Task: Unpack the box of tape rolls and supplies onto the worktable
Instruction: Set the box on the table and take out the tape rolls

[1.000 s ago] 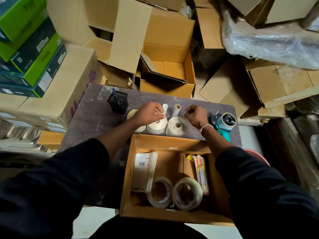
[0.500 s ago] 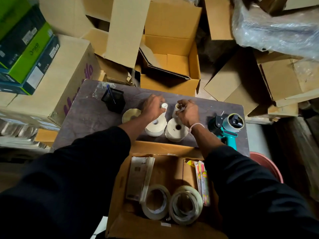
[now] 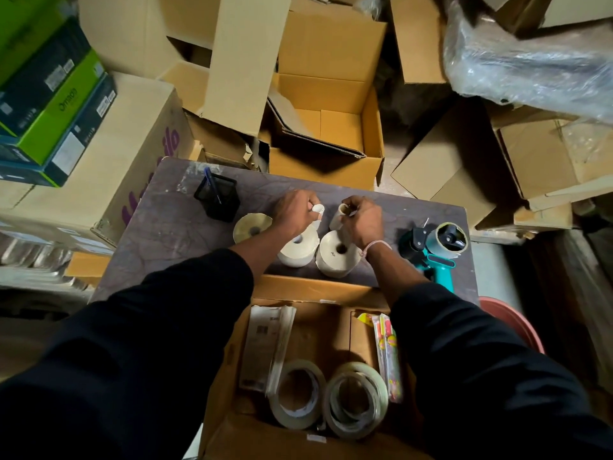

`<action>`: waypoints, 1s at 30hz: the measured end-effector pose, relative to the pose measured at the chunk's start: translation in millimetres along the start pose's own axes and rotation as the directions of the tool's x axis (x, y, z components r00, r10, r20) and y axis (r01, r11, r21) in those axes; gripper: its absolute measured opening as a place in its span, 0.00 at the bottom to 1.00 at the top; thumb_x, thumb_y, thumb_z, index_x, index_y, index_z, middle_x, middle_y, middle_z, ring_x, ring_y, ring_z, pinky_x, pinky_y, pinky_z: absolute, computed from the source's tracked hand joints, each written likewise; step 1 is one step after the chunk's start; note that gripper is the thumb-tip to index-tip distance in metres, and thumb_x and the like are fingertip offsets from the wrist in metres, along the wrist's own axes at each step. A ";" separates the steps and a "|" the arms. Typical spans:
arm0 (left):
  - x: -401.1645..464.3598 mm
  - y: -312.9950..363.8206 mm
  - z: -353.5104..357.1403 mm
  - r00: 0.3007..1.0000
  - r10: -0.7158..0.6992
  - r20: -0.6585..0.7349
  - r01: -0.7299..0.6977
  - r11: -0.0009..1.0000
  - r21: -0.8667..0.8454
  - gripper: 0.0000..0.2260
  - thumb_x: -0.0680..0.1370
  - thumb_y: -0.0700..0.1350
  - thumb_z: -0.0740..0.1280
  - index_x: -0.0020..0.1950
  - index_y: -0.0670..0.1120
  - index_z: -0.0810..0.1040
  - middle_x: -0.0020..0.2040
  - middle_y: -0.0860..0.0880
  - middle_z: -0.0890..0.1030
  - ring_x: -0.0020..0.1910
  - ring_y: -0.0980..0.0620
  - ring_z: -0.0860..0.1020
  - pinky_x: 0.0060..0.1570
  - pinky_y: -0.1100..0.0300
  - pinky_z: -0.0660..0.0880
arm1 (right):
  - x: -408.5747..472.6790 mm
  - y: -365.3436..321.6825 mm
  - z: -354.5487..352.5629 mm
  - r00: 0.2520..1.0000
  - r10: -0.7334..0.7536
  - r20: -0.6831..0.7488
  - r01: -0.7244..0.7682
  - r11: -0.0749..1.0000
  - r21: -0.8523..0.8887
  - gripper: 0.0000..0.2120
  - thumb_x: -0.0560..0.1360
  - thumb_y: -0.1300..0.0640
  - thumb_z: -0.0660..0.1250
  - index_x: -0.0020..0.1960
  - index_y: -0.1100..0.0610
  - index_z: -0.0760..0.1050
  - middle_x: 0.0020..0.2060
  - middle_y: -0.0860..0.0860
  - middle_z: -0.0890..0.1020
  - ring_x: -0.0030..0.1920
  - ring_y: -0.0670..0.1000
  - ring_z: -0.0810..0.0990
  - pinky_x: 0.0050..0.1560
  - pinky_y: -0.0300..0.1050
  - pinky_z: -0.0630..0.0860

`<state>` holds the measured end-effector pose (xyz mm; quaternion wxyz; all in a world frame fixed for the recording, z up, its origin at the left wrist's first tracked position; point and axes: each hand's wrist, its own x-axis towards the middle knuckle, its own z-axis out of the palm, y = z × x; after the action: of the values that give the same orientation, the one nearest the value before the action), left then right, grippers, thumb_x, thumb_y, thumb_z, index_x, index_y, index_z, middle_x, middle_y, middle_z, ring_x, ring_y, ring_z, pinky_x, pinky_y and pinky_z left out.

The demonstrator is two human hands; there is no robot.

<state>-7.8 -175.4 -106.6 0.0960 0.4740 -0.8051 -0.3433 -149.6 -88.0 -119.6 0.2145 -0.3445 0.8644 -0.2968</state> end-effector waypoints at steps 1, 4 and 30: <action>-0.8 2.2 -1.0 1.000 0.006 -0.008 -0.006 1.000 -0.012 0.07 0.72 0.44 0.77 0.48 0.50 0.83 0.46 0.50 0.85 0.47 0.47 0.82 0.48 0.51 0.79 | -0.2 -0.8 -3.7 1.000 -0.003 -0.023 0.003 1.000 -0.002 0.12 0.72 0.65 0.71 0.52 0.51 0.82 0.49 0.53 0.85 0.49 0.54 0.83 0.55 0.52 0.81; -6.0 16.1 -6.8 0.999 0.040 -0.031 -0.043 0.996 -0.083 0.08 0.72 0.45 0.77 0.50 0.49 0.83 0.46 0.50 0.85 0.46 0.49 0.82 0.46 0.53 0.78 | -7.1 -4.1 -24.8 0.996 -0.010 -0.093 0.010 1.000 0.004 0.12 0.72 0.63 0.72 0.51 0.50 0.82 0.48 0.52 0.85 0.48 0.53 0.84 0.52 0.51 0.82; -102.0 290.0 152.7 0.880 0.366 0.304 -0.323 0.929 -0.183 0.09 0.68 0.49 0.80 0.44 0.50 0.85 0.41 0.53 0.85 0.46 0.48 0.84 0.50 0.51 0.81 | -134.1 208.9 -309.1 0.839 0.403 -0.367 -0.357 0.915 0.188 0.08 0.63 0.55 0.76 0.41 0.56 0.84 0.36 0.52 0.85 0.38 0.51 0.82 0.40 0.51 0.81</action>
<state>-229.0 71.0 -16.4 0.0481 0.2512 -0.8577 -0.4460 -335.2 244.4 -9.2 0.1080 -0.0857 0.9227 -0.3599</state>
